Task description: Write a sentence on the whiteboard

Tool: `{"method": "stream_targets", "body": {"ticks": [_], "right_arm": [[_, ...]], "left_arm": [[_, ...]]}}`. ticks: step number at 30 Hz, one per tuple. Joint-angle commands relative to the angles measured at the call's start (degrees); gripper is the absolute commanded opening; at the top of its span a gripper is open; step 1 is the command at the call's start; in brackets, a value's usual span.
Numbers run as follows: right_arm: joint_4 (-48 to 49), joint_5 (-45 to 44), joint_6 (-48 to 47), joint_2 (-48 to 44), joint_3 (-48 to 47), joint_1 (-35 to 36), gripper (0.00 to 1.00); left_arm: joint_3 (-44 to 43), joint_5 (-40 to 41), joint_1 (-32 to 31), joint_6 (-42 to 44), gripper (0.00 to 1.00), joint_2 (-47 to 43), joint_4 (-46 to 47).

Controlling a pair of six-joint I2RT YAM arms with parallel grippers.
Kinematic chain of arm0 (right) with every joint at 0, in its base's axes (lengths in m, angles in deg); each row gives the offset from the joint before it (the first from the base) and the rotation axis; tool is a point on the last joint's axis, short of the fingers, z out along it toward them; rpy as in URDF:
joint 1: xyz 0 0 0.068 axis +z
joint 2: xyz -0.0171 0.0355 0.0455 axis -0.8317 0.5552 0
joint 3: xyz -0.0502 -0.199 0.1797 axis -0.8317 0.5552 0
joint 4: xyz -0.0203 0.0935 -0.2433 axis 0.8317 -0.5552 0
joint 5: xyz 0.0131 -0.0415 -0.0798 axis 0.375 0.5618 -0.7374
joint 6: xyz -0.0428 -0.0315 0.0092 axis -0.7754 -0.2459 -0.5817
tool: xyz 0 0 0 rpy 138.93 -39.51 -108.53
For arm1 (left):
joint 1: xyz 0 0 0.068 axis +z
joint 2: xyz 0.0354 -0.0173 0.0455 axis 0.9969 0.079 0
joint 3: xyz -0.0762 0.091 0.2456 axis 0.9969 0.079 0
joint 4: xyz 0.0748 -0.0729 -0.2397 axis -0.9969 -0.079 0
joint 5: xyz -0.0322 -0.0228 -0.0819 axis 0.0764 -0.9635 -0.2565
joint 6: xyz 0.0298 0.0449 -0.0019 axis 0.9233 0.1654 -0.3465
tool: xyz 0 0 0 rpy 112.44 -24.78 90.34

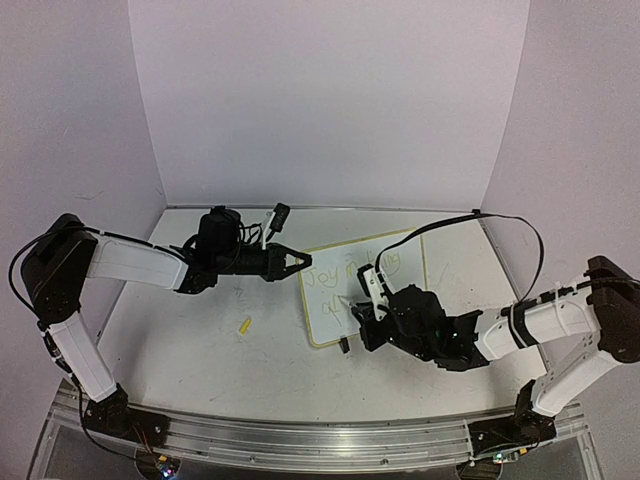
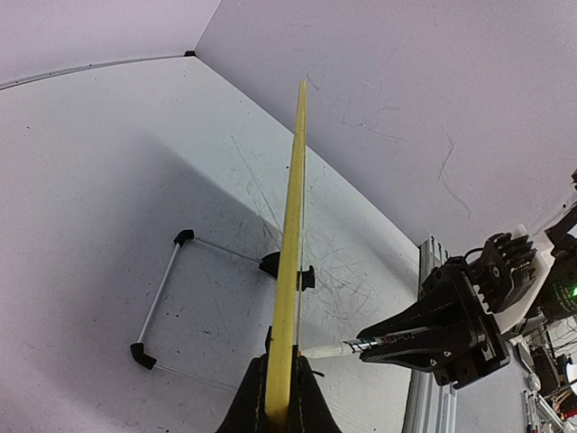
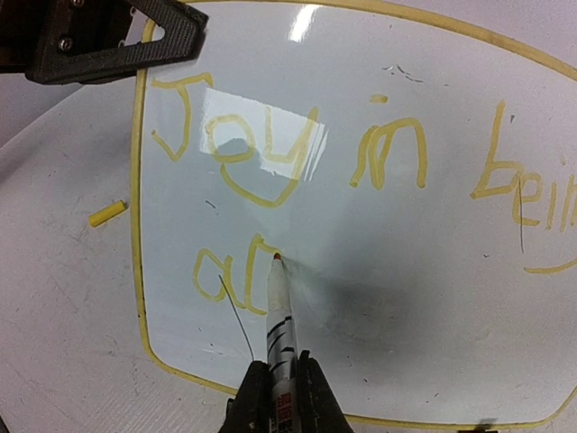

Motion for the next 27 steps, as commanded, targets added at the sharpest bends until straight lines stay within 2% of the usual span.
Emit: {"method": "stream_targets", "body": {"ticks": [1,27], "right_arm": [[-0.71,-1.09,1.13,0.34,-1.16,-0.15,0.0],[-3.66,0.22,6.28,0.07,2.67,1.07,0.0]], "left_arm": [[-0.53,7.61,0.29,4.19,0.0,0.09,-7.11],[-0.67,7.61,0.29,4.04,0.0,0.08,-7.3]]}}
